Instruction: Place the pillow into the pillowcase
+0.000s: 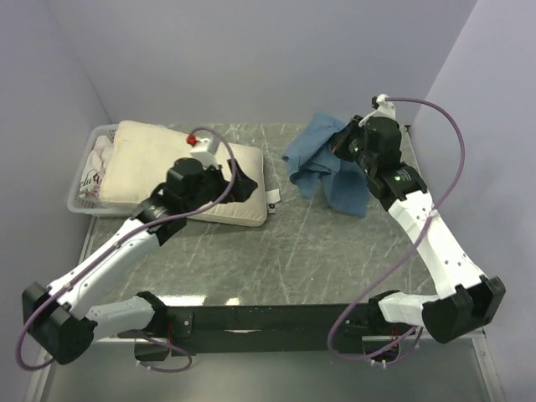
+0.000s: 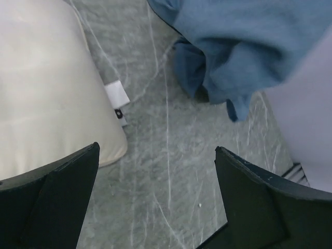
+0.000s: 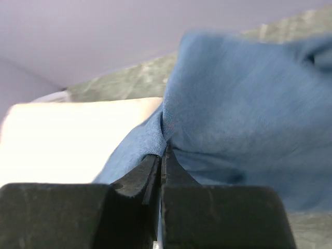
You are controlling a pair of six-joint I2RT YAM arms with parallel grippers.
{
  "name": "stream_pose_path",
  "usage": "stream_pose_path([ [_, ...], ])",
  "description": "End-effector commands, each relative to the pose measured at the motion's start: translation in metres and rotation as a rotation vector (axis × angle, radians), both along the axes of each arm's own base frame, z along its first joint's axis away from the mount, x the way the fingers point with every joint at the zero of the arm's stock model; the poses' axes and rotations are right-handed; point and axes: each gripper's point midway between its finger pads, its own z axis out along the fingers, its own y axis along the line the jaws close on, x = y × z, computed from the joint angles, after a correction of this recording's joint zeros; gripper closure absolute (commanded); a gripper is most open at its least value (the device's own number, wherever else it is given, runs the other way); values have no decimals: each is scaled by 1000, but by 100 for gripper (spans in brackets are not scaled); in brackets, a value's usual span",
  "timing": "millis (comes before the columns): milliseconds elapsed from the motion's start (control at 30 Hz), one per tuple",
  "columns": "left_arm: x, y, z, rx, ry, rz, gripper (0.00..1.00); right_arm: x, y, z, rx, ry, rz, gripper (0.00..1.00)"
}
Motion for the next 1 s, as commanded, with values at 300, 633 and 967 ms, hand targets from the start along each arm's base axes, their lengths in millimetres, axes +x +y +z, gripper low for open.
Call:
stream_pose_path([
  [300, -18, -122, 2, -149, -114, -270, 5, -52, 24, 20, -10, 0, 149, 100],
  [633, 22, -150, -8, -111, -86, -127, 50, -60, 37, 13, 3, 23, 217, 99],
  [967, 76, 2, 54, 42, -115, 466, 99, -44, 27, -33, -45, 114, 134, 27],
])
